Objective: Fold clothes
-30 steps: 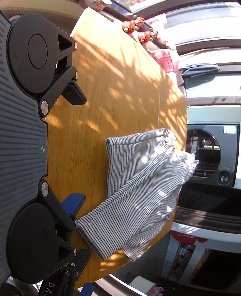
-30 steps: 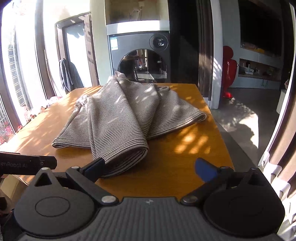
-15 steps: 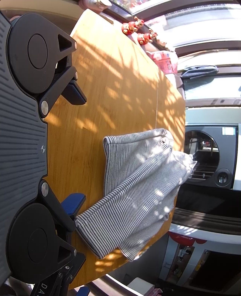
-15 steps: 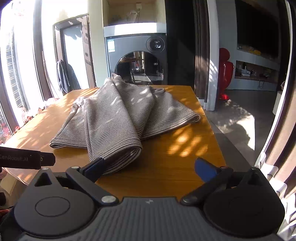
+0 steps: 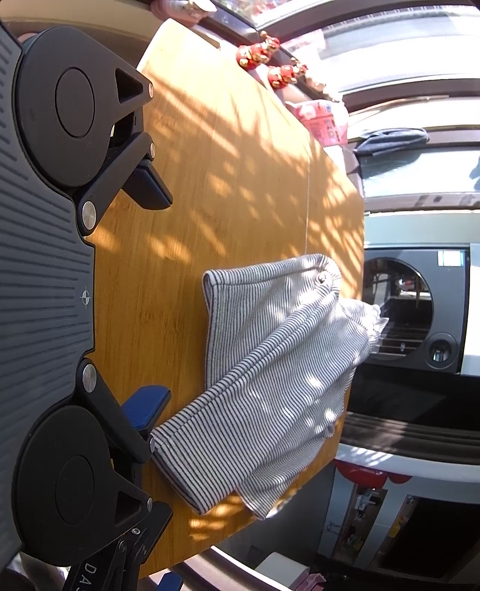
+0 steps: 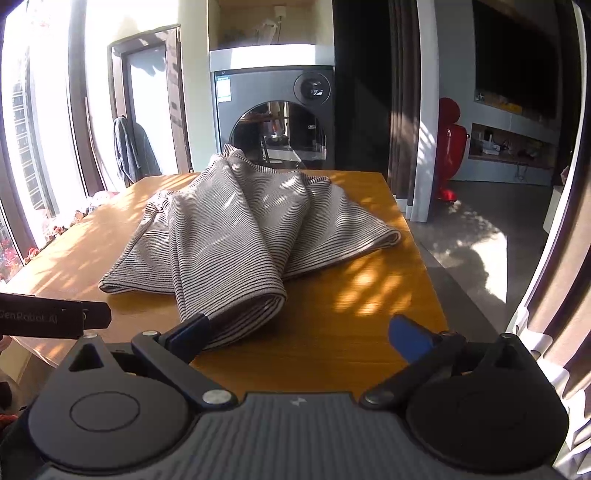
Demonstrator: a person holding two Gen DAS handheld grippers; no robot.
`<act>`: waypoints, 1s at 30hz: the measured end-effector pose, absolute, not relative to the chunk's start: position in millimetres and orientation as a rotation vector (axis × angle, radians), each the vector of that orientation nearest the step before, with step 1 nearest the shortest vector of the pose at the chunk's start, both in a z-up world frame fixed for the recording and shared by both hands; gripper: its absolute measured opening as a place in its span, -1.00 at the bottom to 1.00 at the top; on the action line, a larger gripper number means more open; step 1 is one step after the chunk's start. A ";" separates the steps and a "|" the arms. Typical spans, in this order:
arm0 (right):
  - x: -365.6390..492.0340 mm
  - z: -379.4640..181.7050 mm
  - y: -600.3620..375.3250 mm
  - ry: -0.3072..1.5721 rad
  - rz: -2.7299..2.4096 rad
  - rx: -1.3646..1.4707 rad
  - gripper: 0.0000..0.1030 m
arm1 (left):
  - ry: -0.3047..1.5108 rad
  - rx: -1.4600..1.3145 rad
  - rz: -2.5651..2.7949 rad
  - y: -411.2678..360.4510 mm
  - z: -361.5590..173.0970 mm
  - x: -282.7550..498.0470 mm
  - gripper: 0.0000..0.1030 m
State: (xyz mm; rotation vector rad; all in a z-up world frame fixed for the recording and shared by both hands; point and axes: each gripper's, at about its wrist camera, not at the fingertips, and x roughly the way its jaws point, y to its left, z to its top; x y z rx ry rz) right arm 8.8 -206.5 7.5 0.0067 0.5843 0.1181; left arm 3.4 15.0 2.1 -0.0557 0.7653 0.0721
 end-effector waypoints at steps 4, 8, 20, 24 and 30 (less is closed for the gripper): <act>8.4 7.4 -206.0 0.583 0.117 0.005 1.00 | 0.755 -0.052 0.067 14.9 2.7 2.2 1.00; 7.7 8.8 -205.0 0.579 0.114 0.002 1.00 | 0.751 -0.051 0.064 14.4 3.3 1.4 1.00; 8.2 9.3 -206.5 0.581 0.112 0.010 1.00 | 0.753 -0.051 0.061 15.1 2.6 2.1 1.00; 8.5 8.8 -207.0 0.583 0.112 0.013 1.00 | 0.755 -0.051 0.061 15.0 2.0 2.9 1.00; 9.4 8.7 -208.2 0.585 0.109 0.013 1.00 | 0.757 -0.053 0.061 14.6 2.0 2.8 1.00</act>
